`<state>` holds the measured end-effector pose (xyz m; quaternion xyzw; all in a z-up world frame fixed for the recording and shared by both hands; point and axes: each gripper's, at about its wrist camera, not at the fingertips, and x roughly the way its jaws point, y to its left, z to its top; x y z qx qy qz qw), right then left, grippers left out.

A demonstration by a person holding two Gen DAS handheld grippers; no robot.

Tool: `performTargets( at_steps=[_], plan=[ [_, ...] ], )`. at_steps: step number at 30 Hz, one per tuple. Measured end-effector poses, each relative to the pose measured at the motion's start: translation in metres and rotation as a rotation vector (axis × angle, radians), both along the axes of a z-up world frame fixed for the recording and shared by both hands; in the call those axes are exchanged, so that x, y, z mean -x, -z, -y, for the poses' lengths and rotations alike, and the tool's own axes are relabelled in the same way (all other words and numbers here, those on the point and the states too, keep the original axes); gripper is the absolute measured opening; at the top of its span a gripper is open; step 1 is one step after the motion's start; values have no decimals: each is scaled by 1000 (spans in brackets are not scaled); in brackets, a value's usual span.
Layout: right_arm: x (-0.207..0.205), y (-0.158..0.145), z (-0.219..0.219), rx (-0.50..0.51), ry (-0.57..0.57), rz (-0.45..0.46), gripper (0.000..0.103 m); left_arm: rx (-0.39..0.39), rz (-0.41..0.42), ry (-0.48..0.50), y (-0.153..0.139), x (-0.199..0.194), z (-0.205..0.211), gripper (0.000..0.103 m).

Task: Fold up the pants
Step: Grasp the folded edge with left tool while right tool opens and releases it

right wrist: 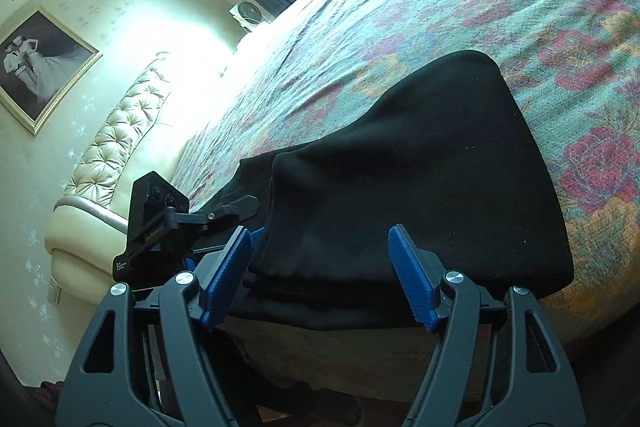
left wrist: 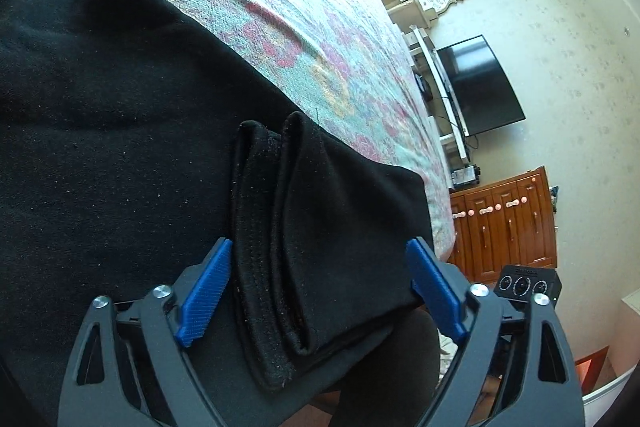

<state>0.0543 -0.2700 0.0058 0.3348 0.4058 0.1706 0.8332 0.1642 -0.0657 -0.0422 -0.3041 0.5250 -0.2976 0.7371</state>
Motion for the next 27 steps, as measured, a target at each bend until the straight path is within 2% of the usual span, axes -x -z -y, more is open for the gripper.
performTargets(
  at_steps=[1, 2, 3, 5, 9, 18, 21, 24, 27],
  plan=[
    [0, 1, 2, -3, 3, 0, 71, -31, -7, 12, 1, 0, 4, 62],
    [-1, 2, 3, -4, 5, -1, 71, -52, -19, 26, 4, -1, 6, 36],
    [-1, 2, 3, -4, 7, 0, 71, -57, -39, 41, 9, -2, 7, 23],
    [-2, 3, 4, -3, 9, -1, 71, -40, -49, 34, 14, -2, 6, 23],
    [-3, 5, 5, -3, 10, -9, 71, 7, -65, 6, 15, -1, 3, 16],
    [-7, 3, 2, 8, -5, 1, 71, 5, 32, -21, -14, 14, -25, 15],
    [-9, 2, -3, 40, -10, 5, 71, -20, 16, -47, -9, 17, -35, 15],
    [-10, 3, -5, 45, -2, 1, 71, -13, -42, -65, 11, 19, -45, 16],
    [-10, 4, -4, 56, 9, -3, 71, -19, -24, -61, 17, 22, -41, 16]
  ],
)
